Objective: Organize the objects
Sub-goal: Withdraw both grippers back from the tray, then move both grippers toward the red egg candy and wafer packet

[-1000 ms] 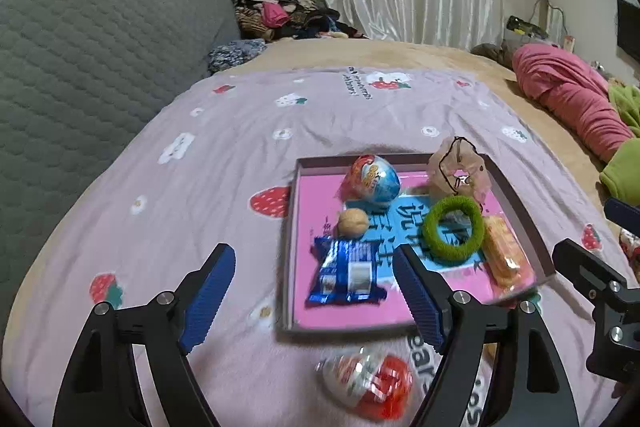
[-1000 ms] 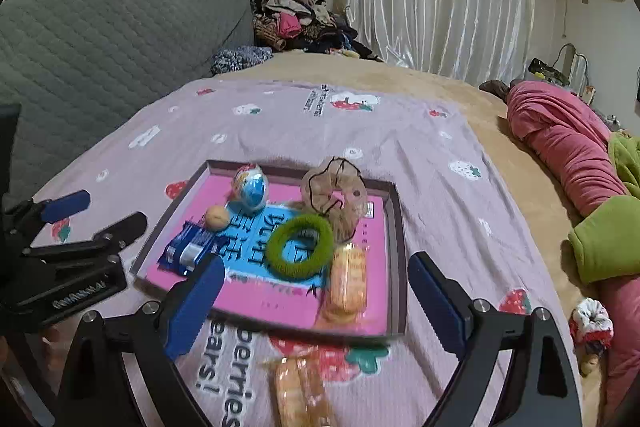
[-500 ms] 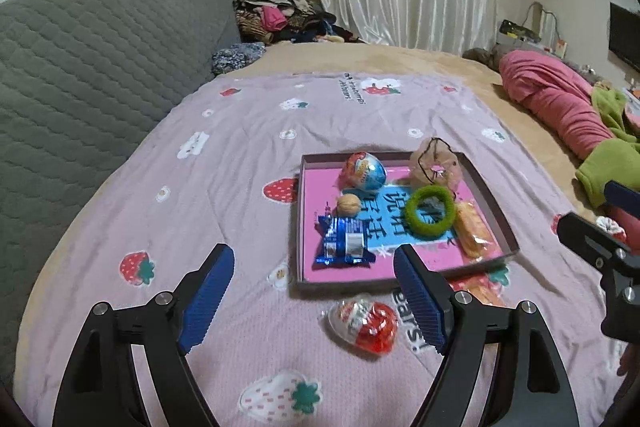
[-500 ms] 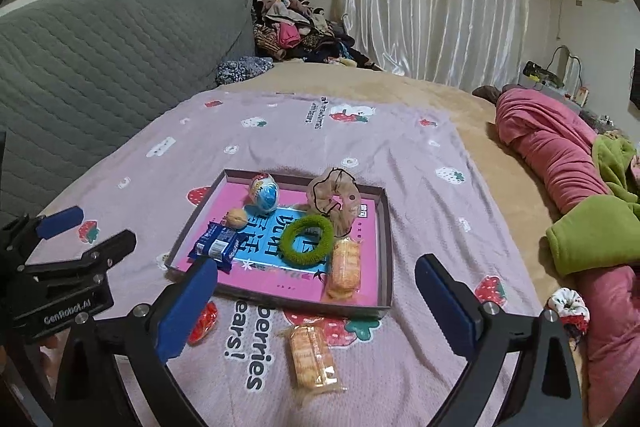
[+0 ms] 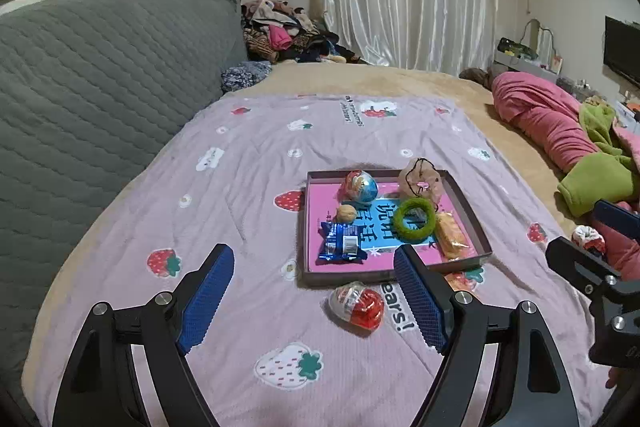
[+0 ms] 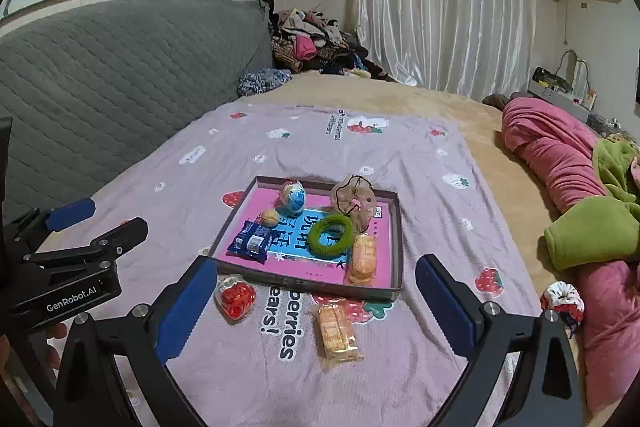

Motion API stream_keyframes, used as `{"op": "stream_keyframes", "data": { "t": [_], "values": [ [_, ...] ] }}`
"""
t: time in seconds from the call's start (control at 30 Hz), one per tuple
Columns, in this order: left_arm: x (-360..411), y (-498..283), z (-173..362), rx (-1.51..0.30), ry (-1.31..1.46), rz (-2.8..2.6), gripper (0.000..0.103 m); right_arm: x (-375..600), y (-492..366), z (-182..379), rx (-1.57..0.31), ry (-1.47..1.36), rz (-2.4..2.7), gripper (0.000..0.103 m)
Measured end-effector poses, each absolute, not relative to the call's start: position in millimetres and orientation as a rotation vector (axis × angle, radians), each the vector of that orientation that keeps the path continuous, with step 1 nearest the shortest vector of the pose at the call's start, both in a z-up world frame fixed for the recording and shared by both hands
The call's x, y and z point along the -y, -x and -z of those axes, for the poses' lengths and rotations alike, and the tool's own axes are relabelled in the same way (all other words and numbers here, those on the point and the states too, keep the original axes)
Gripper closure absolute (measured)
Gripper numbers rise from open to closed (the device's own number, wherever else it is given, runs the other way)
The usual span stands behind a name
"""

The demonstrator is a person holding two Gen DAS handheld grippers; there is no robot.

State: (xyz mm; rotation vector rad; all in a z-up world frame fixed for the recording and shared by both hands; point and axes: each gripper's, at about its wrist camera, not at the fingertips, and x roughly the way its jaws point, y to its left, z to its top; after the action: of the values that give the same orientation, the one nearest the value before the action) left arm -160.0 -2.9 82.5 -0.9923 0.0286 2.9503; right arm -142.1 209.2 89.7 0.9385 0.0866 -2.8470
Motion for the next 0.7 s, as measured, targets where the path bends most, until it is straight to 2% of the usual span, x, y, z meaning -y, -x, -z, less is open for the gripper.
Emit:
{"op": "stream_keyframes", "data": {
  "t": [0.4, 0.7],
  "values": [
    [6, 111, -113, -0.036, 0.918, -2.976, 0.02, -209, 103, -118, -0.063, -0.891, 2.828, 0.001],
    [10, 83, -124, -0.022, 0.893, -2.978, 0.02, -203, 78, -119, -0.117, -0.892, 2.825, 0.001]
  ]
}}
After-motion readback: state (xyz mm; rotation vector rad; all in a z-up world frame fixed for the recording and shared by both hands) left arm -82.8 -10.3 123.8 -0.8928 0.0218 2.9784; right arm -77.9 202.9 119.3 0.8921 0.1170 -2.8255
